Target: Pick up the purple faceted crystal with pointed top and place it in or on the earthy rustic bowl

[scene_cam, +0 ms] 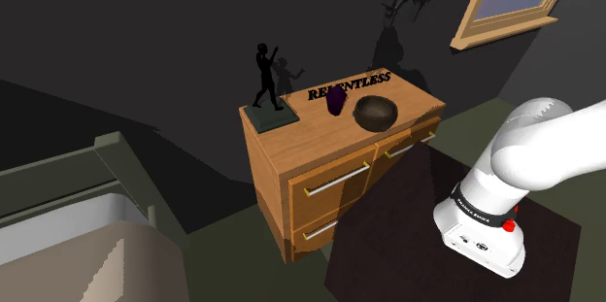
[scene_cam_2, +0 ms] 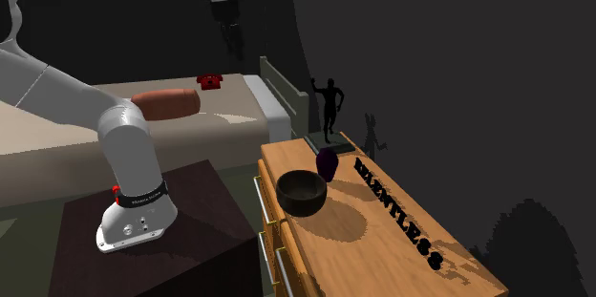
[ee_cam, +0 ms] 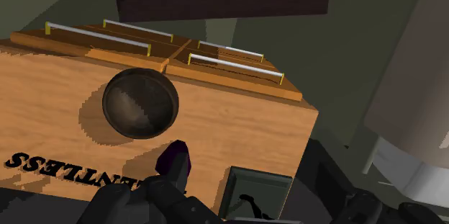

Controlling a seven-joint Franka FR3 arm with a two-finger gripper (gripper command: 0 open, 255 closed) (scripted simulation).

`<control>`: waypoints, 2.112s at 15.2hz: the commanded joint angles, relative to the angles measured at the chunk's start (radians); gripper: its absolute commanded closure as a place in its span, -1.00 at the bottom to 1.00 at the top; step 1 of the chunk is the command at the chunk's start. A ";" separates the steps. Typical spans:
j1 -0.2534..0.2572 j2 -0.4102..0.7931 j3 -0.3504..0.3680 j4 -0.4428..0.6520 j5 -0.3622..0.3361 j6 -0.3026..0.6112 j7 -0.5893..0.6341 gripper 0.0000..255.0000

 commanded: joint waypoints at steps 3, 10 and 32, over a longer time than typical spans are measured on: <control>0.010 0.039 -0.051 -0.012 -0.012 0.036 -0.087 -1.00; 0.050 0.234 -0.220 0.008 -0.025 0.150 -0.393 -1.00; 0.029 1.203 -0.384 0.605 0.277 0.188 -1.319 -1.00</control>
